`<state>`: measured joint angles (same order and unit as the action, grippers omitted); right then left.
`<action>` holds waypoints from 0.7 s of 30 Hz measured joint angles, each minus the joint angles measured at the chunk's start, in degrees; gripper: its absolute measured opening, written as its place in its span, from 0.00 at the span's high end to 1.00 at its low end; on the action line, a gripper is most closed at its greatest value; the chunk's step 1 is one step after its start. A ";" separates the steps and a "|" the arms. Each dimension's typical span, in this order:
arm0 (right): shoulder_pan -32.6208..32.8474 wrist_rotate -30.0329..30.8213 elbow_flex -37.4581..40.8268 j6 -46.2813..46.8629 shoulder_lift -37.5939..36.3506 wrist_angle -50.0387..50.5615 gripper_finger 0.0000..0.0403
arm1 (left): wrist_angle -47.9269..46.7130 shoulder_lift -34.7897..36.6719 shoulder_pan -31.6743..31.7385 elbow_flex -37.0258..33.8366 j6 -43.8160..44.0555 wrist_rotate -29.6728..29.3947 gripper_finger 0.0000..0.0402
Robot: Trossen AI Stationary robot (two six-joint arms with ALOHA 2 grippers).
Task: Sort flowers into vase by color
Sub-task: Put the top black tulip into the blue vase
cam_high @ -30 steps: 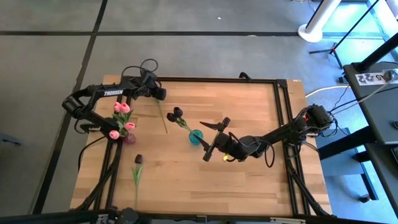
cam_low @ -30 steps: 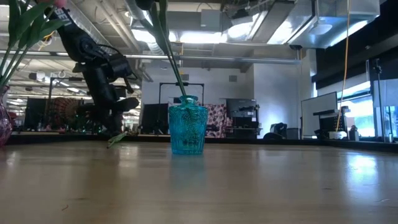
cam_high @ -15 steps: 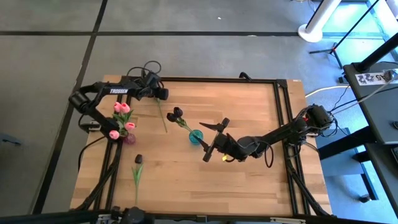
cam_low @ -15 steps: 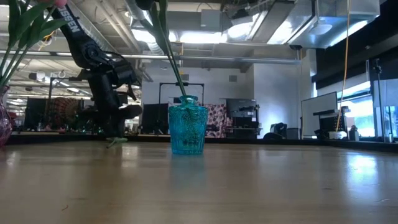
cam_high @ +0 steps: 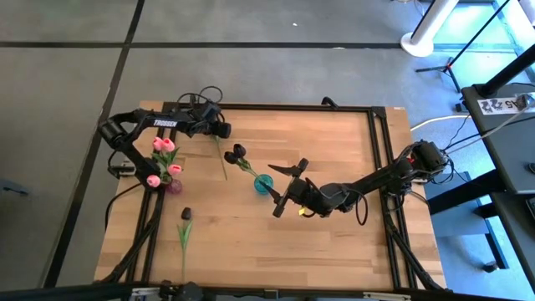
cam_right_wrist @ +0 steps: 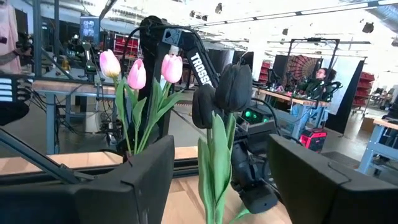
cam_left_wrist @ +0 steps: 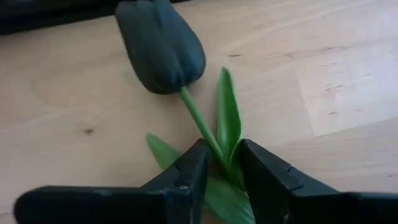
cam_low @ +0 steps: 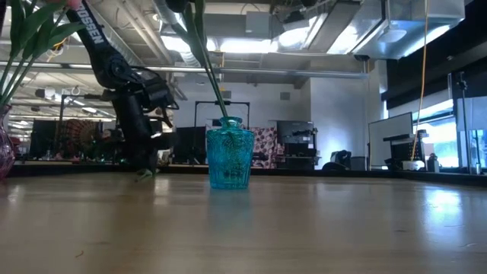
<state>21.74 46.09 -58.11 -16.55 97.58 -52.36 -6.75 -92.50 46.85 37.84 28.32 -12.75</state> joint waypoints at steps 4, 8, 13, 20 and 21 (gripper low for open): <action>0.06 0.01 0.00 0.52 0.00 -0.02 0.37 | 0.53 -0.42 -0.73 0.02 -0.51 -0.73 0.85; 0.46 0.02 0.00 0.52 0.00 -0.07 0.37 | -0.18 1.55 -0.30 -0.13 -1.73 0.72 0.96; 0.76 0.03 0.00 0.50 0.00 -0.11 0.37 | 0.48 6.62 -0.03 -0.20 -2.22 0.68 0.98; 0.81 2.39 0.00 0.91 0.00 -0.21 0.37 | 3.27 19.72 -0.21 -0.20 -3.28 2.67 0.99; 0.78 2.57 0.00 1.24 -0.02 -0.18 0.37 | 4.07 22.23 -0.45 -0.20 -3.40 3.24 0.99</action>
<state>22.52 48.66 -58.11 -15.32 97.56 -52.54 -2.69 -70.26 46.39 37.65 24.92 -9.52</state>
